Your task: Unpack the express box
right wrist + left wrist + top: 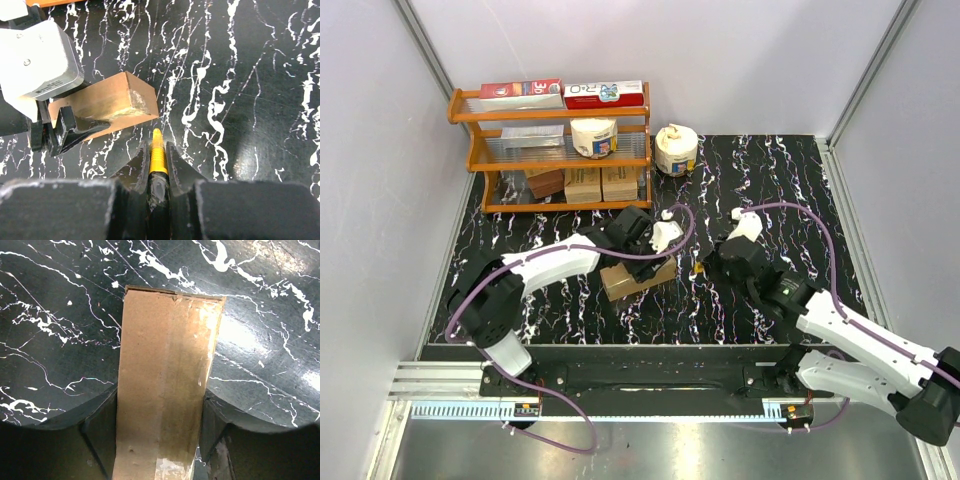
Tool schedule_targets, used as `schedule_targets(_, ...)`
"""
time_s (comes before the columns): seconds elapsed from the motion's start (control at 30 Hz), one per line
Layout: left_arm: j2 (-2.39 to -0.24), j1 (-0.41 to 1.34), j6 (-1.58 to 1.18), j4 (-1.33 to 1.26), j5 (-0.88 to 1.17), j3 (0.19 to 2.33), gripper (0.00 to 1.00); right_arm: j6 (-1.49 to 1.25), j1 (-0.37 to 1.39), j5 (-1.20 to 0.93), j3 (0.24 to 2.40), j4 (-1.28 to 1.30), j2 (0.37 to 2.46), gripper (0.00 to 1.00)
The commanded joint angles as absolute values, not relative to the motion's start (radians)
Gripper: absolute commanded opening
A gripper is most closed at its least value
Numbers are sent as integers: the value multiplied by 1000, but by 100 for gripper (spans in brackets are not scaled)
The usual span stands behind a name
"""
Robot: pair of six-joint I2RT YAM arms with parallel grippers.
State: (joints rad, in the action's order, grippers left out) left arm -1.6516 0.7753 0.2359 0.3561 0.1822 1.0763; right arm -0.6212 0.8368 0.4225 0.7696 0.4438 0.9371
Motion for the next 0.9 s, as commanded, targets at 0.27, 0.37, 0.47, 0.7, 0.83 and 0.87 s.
schedule_targets(0.27, -1574, 801, 350, 238, 146, 957, 43, -552, 830, 380, 782, 183, 986, 0)
schedule_targets(0.37, -1552, 801, 397, 224, 132, 942, 43, -554, 827, 400, 781, 173, 997, 0)
schedule_targets(0.47, -1546, 801, 428, 230, 133, 940, 43, -563, 819, 384, 759, 161, 994, 0)
schedule_targets(0.7, -1554, 801, 479, 239, 130, 927, 41, -531, 815, 359, 744, 95, 1005, 0)
schedule_targets(0.83, -1542, 801, 485, 250, 132, 901, 40, -520, 811, 365, 738, 64, 1034, 0)
schedule_targets(0.87, -1539, 801, 485, 249, 129, 894, 40, -515, 810, 365, 739, 60, 1043, 0)
